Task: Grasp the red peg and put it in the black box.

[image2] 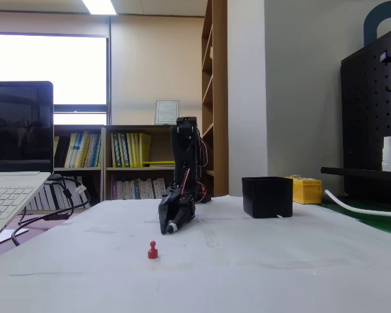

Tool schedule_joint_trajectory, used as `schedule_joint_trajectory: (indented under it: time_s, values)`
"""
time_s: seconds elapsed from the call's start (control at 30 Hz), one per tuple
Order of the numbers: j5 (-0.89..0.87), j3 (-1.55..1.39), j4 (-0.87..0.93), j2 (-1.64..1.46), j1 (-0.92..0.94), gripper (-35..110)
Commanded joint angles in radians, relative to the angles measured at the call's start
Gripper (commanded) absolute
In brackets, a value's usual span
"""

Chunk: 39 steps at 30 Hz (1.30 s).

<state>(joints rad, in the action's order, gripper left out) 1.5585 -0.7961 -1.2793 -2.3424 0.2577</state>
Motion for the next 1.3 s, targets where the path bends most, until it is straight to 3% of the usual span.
schedule_joint_trajectory:
  time_s: [0.0,0.23,0.43,0.67,0.73,1.27]
  values:
    - [-0.008,-0.069,-0.072,-0.043,0.012,0]
    - [-0.012,-0.190,-0.002,-0.077,0.012,0]
    - [-0.008,-0.278,0.112,-0.078,0.018,10]
    - [0.003,-0.295,0.256,-0.025,0.017,26]
    - [0.002,-0.301,0.259,-0.025,0.017,39]
    - [0.015,-0.469,0.474,-0.034,0.038,39]
